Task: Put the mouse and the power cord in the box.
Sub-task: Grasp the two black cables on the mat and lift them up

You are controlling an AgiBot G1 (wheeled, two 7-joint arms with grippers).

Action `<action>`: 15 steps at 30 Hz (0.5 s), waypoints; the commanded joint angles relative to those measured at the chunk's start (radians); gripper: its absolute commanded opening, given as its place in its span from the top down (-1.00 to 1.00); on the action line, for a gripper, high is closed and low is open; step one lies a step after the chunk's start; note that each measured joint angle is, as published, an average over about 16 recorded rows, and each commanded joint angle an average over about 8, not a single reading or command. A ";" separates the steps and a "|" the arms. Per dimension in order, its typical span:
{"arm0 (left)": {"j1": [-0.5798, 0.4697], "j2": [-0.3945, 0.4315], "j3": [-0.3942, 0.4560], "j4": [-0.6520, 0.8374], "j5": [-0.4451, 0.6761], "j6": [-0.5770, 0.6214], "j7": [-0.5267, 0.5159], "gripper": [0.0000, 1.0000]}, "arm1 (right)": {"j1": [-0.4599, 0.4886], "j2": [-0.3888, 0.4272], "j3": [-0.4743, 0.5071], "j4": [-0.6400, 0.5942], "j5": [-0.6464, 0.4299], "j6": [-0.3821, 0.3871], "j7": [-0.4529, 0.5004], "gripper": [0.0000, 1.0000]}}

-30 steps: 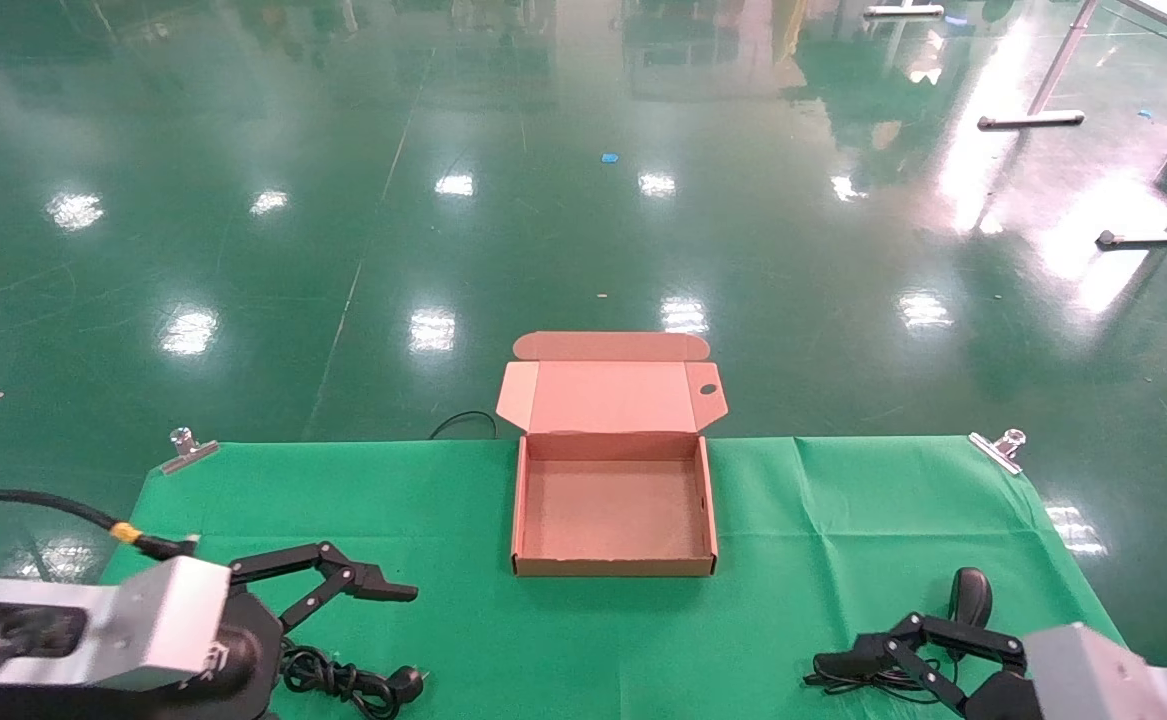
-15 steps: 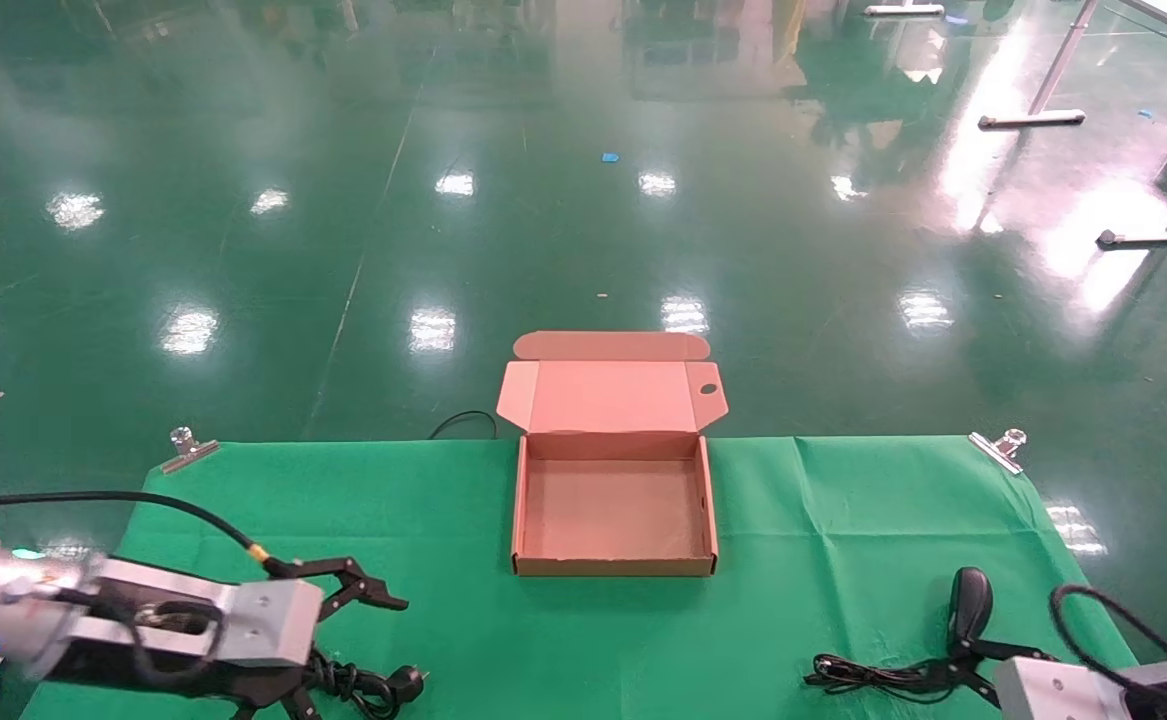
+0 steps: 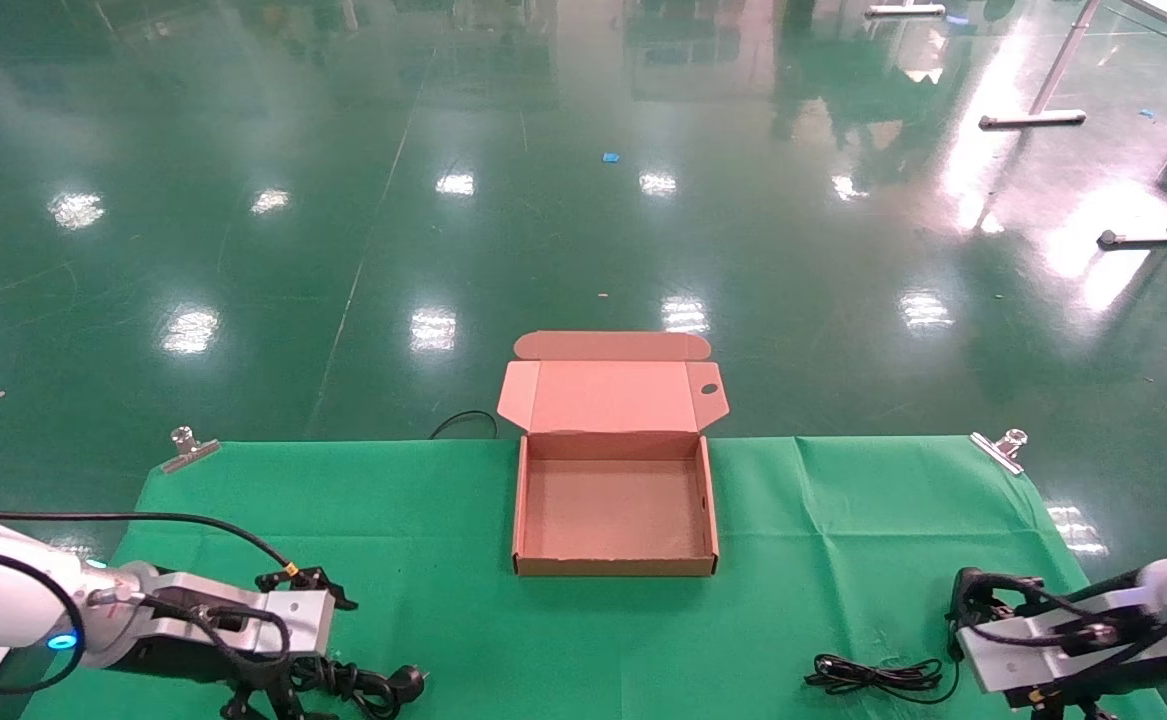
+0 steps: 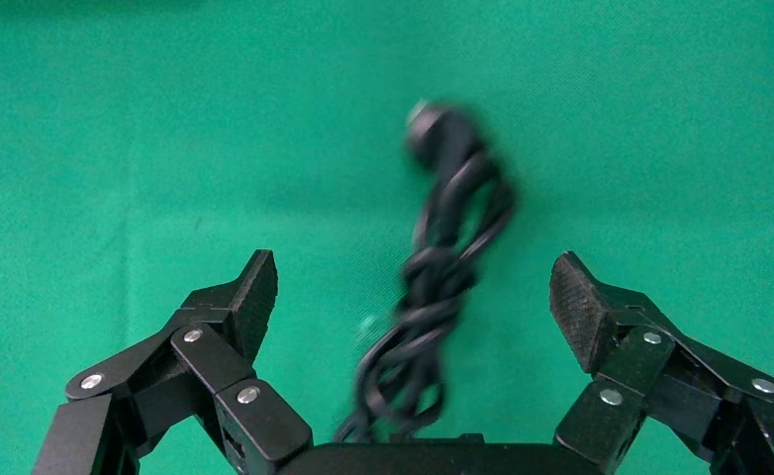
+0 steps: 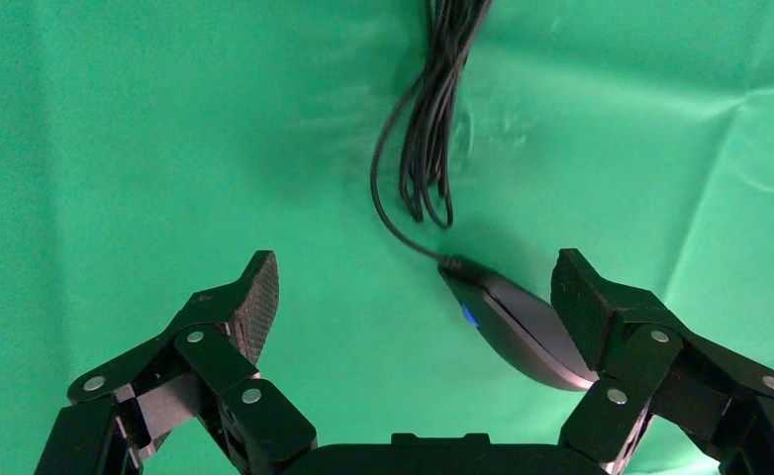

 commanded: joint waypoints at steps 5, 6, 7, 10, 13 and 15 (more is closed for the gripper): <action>-0.003 0.028 0.011 0.091 0.029 -0.116 0.041 -1.00 | 0.001 -0.078 -0.013 -0.107 -0.028 0.094 -0.069 -1.00; -0.002 0.030 0.012 0.102 0.030 -0.128 0.045 -1.00 | 0.000 -0.088 -0.013 -0.121 -0.028 0.104 -0.078 -1.00; -0.001 0.032 0.012 0.111 0.031 -0.138 0.048 -1.00 | -0.001 -0.097 -0.012 -0.134 -0.027 0.112 -0.085 -1.00; 0.001 0.038 0.012 0.134 0.033 -0.159 0.060 -1.00 | -0.005 -0.120 -0.010 -0.168 -0.024 0.136 -0.106 -1.00; 0.003 0.044 0.012 0.150 0.032 -0.164 0.073 -1.00 | -0.006 -0.138 -0.007 -0.194 -0.020 0.157 -0.125 -1.00; 0.005 0.048 0.011 0.159 0.032 -0.161 0.082 -1.00 | -0.007 -0.148 -0.006 -0.209 -0.018 0.170 -0.136 -1.00</action>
